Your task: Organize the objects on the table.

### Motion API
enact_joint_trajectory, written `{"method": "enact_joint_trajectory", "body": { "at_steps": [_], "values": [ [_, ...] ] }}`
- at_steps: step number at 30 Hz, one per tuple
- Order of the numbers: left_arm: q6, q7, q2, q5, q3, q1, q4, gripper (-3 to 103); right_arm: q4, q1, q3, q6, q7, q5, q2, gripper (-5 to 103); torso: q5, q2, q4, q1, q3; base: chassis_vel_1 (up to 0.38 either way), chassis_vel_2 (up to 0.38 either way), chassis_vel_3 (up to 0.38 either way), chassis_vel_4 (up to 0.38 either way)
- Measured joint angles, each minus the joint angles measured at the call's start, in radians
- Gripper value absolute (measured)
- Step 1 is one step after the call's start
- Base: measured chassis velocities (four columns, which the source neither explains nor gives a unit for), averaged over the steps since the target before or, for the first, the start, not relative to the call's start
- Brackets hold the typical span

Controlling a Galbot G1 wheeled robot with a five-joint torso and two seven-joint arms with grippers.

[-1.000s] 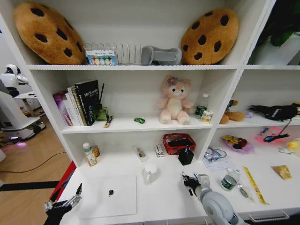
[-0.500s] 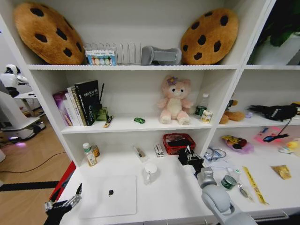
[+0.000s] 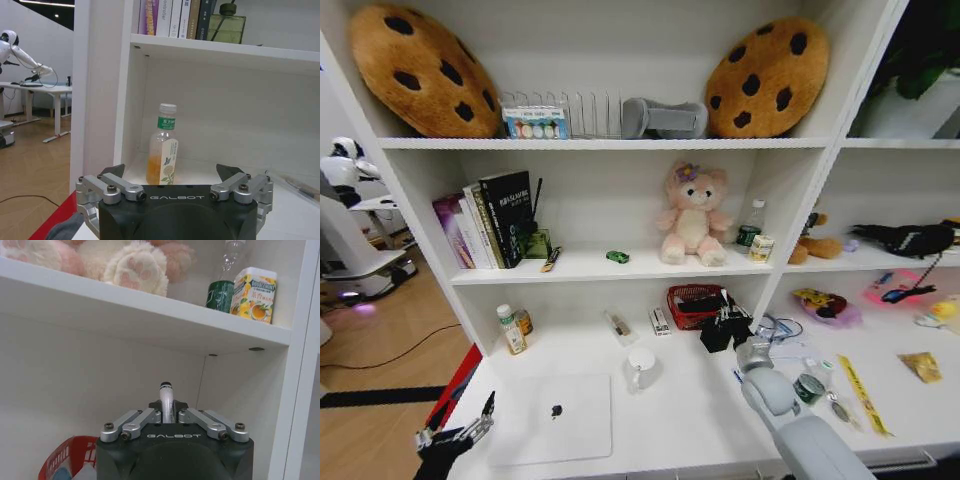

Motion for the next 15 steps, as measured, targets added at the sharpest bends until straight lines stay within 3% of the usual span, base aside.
{"method": "enact_joint_trajectory", "body": {
  "at_steps": [15],
  "values": [
    [0.0, 0.0, 0.0, 0.0, 0.0, 0.0, 0.0, 100, -0.164, 0.089, -0.063, 0.044, -0.018, -0.031, 0.041, 9, 0.0, 0.0, 0.0, 0.0, 0.0, 0.0, 0.0, 0.0, 0.0]
  ]
}}
